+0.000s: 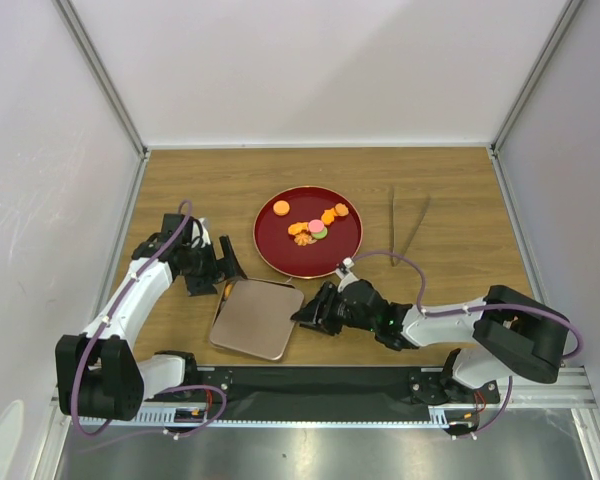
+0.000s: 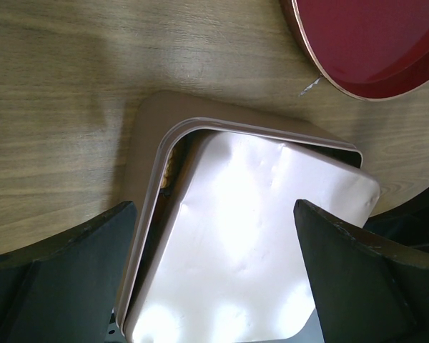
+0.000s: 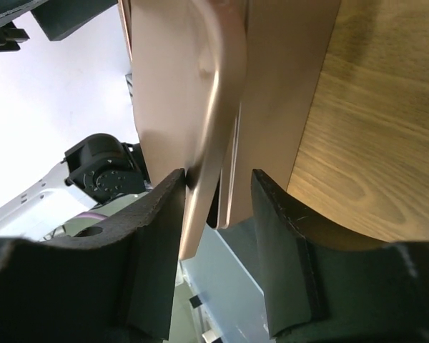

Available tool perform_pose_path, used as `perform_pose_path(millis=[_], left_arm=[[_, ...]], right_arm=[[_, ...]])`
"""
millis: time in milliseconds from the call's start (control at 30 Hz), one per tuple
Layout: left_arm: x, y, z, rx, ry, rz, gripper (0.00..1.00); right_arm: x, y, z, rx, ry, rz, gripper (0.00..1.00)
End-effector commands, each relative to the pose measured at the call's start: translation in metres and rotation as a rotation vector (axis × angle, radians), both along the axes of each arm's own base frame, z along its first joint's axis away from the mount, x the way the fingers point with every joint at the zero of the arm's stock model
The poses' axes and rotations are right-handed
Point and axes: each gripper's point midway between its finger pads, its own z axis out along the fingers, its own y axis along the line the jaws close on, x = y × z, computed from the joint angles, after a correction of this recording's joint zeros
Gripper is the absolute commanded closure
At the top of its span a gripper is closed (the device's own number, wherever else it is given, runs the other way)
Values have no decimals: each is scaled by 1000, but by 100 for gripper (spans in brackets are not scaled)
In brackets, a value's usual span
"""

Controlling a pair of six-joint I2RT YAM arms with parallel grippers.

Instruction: Pack the cookies

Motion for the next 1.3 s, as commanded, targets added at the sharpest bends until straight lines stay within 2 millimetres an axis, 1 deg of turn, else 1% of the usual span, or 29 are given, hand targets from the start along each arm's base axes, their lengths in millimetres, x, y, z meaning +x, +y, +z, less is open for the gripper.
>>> perform_pose_path(millis=[0, 200, 233, 267, 333, 500, 700, 733, 867, 900, 933, 1100, 1267], left_arm=[[2, -5, 1, -17, -10, -13, 2], [1, -6, -1, -18, -1, -12, 2], [1, -6, 0, -17, -3, -13, 1], [1, -6, 0, -17, -2, -13, 1], [1, -5, -1, -16, 0, -11, 1], [0, -6, -3, -19, 12, -15, 1], [0, -7, -5, -20, 20, -16, 2], [0, -7, -5, -22, 21, -19, 2], [0, -7, -5, -22, 21, -19, 2], [0, -7, -5, -23, 24, -19, 2], [0, -8, -6, -25, 29, -22, 2], [0, -8, -7, -25, 34, -20, 2], [-1, -8, -9, -24, 43, -22, 2]], right_arm=[[6, 5, 12, -12, -49, 15, 54], [7, 13, 13, -29, -62, 42, 61], [7, 14, 9, -34, -57, 47, 62], [6, 15, 8, -37, -56, 52, 66], [5, 15, 5, -47, -53, 61, 69], [5, 12, -2, -74, -57, 71, 70], [10, 14, -1, -89, -79, 79, 70], [11, 16, 2, -86, -84, 84, 70], [19, 19, 6, -101, -103, 85, 70], [22, 19, 3, -112, -101, 82, 70], [25, 21, 7, -107, -108, 84, 70], [36, 20, 3, -121, -95, 78, 69], [42, 17, -1, -138, -79, 71, 69]])
